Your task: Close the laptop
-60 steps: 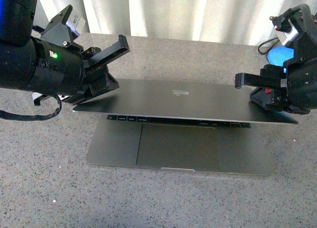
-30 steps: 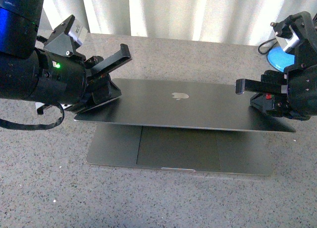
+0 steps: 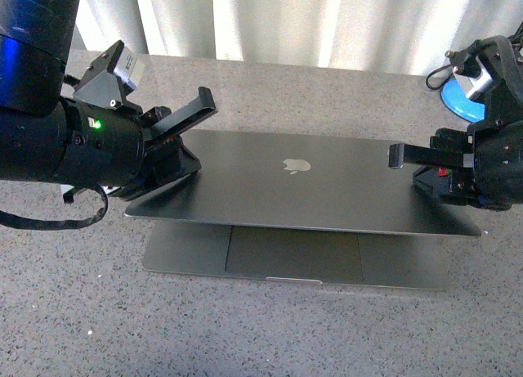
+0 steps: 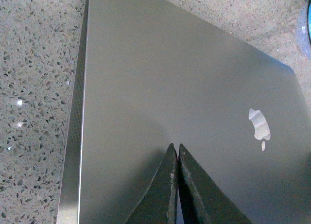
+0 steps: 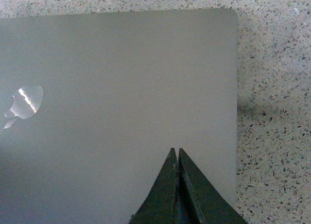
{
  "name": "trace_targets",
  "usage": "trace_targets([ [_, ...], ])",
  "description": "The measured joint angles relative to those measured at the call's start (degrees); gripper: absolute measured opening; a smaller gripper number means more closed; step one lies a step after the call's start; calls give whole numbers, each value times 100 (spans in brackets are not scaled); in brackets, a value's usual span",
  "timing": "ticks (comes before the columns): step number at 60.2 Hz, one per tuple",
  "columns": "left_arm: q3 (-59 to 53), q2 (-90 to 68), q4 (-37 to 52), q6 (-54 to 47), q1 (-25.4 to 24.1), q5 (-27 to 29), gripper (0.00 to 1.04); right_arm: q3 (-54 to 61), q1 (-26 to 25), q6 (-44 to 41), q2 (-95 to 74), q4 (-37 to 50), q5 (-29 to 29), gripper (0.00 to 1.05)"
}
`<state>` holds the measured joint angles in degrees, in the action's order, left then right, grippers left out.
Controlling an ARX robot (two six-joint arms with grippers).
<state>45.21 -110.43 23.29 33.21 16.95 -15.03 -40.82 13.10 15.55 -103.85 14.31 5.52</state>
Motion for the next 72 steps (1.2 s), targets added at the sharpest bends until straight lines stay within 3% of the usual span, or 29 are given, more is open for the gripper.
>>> trace_targets([
  [72,-203,-247,258,146,133,-2,4,286,-7,127,-249,354,87,1],
])
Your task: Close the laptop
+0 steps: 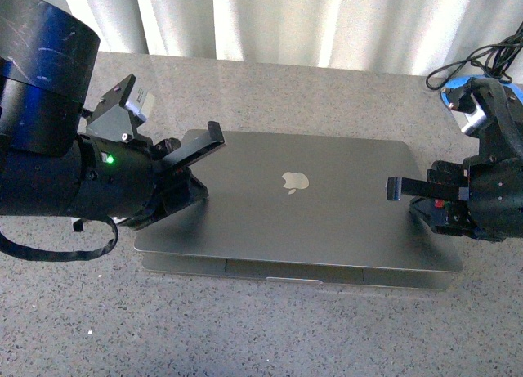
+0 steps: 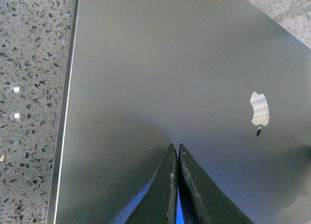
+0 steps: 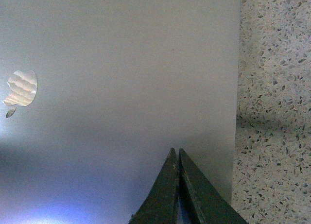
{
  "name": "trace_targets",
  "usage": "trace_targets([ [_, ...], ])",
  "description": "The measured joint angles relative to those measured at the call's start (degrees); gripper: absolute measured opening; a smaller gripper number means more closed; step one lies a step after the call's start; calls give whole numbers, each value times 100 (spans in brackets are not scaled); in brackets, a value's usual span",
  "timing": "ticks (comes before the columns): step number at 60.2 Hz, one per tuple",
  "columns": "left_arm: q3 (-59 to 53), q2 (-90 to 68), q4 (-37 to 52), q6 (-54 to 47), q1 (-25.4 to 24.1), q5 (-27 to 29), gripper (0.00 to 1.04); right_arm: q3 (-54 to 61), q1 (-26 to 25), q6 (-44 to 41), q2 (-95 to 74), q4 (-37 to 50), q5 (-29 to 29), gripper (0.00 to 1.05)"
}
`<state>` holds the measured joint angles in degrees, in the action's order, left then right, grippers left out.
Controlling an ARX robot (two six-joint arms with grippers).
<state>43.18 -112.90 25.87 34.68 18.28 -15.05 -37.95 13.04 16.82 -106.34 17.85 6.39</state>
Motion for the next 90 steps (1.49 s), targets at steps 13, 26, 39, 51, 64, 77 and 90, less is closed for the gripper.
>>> trace_targets([
  [13,-33,-37,44,13,0,-2,4,55,0,9,-33,52,0,1],
  [26,-72,-83,111,22,-7,-11,4,66,0,13,-94,76,0,1],
  [39,-107,-177,197,39,-13,-15,4,79,0,11,-149,107,-2,1],
  [51,-118,-308,284,63,-13,-24,4,81,2,11,-205,109,-2,1],
  [64,-120,-374,376,133,-11,-61,4,87,9,11,-251,118,-9,1],
  [77,-125,-369,380,144,-61,-50,4,111,11,0,-254,120,-44,1],
  [90,-332,26,601,-551,-273,1113,17,409,-109,-671,433,872,-1003,8],
])
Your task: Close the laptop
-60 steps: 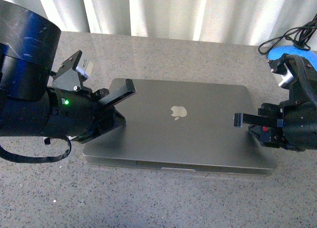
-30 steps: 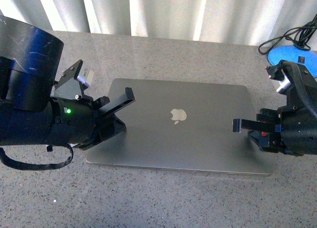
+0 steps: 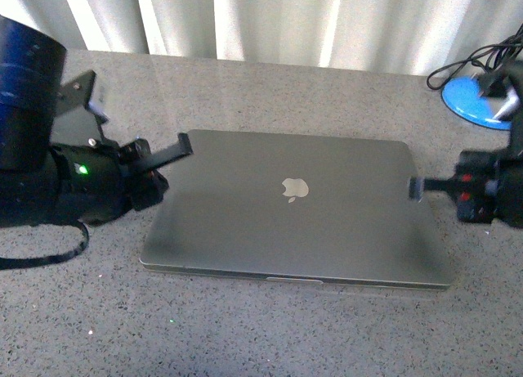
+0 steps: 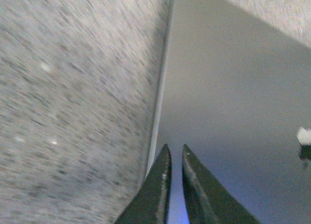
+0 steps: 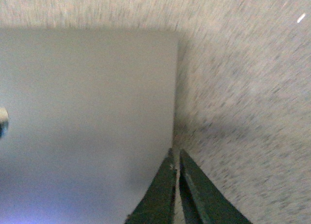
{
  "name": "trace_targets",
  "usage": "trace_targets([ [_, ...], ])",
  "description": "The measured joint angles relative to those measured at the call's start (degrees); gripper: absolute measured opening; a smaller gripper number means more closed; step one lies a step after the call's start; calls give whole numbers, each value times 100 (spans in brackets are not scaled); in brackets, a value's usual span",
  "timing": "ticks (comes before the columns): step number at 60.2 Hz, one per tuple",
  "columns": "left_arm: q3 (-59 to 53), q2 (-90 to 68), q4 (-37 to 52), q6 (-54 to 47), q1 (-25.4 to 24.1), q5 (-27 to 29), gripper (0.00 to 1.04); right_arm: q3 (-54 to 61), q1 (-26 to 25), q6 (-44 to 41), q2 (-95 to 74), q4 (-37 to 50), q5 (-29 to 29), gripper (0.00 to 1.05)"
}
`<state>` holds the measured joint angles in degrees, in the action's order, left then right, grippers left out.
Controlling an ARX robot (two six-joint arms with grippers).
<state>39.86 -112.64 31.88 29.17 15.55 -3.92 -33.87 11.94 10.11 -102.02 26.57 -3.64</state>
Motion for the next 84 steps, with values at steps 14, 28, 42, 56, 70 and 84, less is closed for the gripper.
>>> trace_targets([
  [14,-11,85,15,-260,-15,35,51,9,-52,-221,225,48,-37,41],
  [28,-603,-289,2026,-1147,2,1080,52,297,-50,-470,-50,1154,-393,61],
  [42,-1805,105,4520,-2142,-315,1574,12,1687,-297,-935,-50,4533,-503,22],
  [56,-2037,271,4800,-2159,-345,1530,4,2699,-621,-1034,1534,5038,-170,1],
  [70,-3700,3471,4074,-2736,-1071,916,4,3154,-1078,-1032,3136,4013,319,1],
  [84,-3895,5062,2848,-2830,-1523,428,4,3244,-1180,-1032,4649,2638,365,1],
])
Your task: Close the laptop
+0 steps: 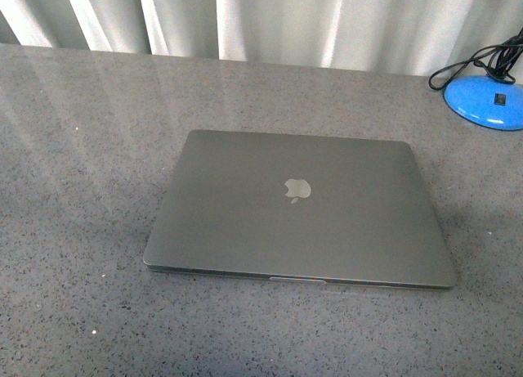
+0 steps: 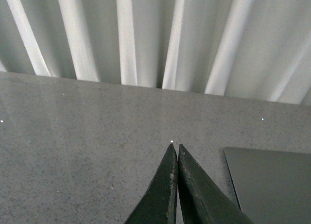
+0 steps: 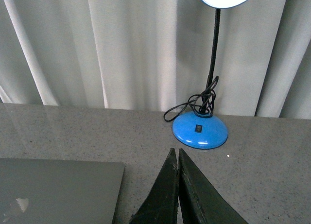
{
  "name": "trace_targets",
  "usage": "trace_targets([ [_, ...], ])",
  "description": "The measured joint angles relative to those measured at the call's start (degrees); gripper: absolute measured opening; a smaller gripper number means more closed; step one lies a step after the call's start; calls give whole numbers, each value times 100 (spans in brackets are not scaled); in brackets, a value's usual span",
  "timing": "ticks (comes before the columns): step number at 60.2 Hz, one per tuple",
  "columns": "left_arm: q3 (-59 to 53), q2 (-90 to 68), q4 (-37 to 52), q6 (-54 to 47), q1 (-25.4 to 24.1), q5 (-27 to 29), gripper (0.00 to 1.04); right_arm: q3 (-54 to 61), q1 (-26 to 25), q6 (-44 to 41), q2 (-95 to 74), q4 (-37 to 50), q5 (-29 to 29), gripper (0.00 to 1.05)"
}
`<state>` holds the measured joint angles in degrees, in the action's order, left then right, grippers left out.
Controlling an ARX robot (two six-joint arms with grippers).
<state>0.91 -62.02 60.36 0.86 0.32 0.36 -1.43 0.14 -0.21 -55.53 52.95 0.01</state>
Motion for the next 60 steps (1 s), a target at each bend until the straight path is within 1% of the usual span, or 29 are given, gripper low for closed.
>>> trace_targets([
  [7,-2,839,-717,-26,-11,-22,4,7,-2,0,1032,-970,2,1],
  [12,7,1676,-1711,-37,-15,-22,4,13,-2,0,1456,-1333,2,1],
  [25,4,2951,-2844,-39,-15,-22,4,24,-2,2,2479,-2262,0,1],
  [44,4,4000,-3827,-39,-17,-22,4,31,-2,2,3477,-3209,0,1],
  [60,4,4601,-4411,-39,-17,-22,4,31,-2,2,4063,-3781,0,1],
])
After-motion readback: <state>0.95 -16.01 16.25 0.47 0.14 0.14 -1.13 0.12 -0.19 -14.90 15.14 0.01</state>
